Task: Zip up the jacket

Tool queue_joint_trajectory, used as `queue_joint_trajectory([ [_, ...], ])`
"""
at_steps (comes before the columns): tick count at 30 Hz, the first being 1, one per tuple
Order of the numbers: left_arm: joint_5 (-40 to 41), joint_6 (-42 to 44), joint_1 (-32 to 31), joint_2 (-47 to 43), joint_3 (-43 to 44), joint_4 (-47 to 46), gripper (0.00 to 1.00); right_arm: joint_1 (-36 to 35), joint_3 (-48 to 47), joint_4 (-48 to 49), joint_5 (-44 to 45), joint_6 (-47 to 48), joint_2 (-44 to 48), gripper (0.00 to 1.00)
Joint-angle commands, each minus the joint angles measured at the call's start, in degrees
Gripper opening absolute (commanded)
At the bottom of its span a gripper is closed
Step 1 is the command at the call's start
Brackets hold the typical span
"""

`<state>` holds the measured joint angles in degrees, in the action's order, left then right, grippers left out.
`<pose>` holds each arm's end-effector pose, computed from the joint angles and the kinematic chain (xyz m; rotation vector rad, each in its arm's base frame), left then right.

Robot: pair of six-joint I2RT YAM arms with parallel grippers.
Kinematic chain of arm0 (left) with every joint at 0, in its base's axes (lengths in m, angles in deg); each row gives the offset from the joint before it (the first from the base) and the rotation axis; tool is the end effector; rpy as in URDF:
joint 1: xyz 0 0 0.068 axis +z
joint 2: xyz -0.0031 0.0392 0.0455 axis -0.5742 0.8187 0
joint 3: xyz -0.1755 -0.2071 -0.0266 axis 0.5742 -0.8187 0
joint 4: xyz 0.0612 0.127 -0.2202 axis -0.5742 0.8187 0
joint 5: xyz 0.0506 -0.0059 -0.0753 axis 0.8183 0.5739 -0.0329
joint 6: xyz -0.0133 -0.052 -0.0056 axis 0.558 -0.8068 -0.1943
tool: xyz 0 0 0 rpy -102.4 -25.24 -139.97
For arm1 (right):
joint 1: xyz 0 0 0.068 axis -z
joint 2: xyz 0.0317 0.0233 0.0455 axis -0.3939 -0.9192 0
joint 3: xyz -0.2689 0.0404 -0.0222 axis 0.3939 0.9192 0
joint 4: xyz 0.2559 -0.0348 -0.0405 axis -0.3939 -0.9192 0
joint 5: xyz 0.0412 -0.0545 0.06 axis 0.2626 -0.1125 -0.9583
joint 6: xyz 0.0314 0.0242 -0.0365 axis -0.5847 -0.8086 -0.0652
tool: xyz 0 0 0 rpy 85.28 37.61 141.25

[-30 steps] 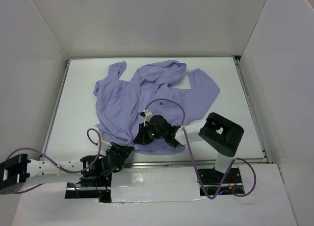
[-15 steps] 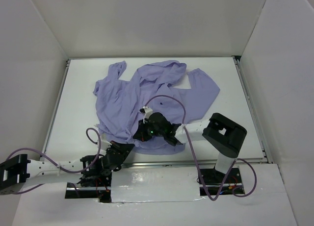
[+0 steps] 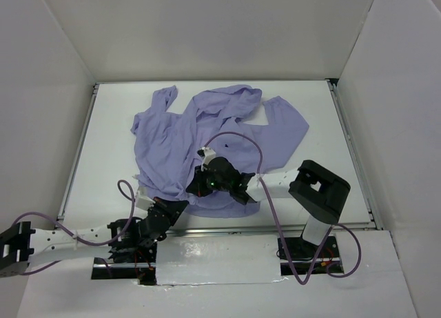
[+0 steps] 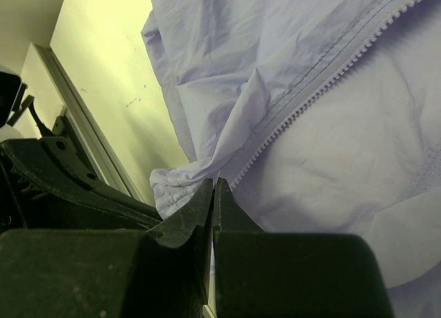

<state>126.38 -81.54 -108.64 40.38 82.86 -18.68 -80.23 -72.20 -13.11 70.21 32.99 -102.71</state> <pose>0.0610 -0.1138 0.1339 -1.0588 1.8355 -1.1613 0.1856 0.2938 0.1641 -0.4945 2.1780 1.0766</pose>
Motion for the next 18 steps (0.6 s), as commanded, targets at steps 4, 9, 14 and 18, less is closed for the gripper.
queue_joint_trajectory([
  [4, -4.0, 2.02, -1.46, -0.93, -11.64, 1.19, 0.0, 6.06, -2.64, -0.82, 13.72, 1.82, 0.5, 0.0],
  [9, -3.56, 2.37, -1.54, -1.89, -11.64, 2.42, 0.0, 5.97, 3.76, 11.36, -2.06, 2.97, 4.8, 0.0],
  [14, -2.25, 1.76, -1.54, -4.79, -10.51, 7.84, 0.0, 6.15, 4.56, 17.45, -24.42, 0.78, 0.25, 0.0],
  [18, -0.92, 0.96, -1.54, -6.54, -9.09, 11.92, 0.0, 5.8, 9.3, 25.36, -24.52, -4.32, -2.74, 0.0],
])
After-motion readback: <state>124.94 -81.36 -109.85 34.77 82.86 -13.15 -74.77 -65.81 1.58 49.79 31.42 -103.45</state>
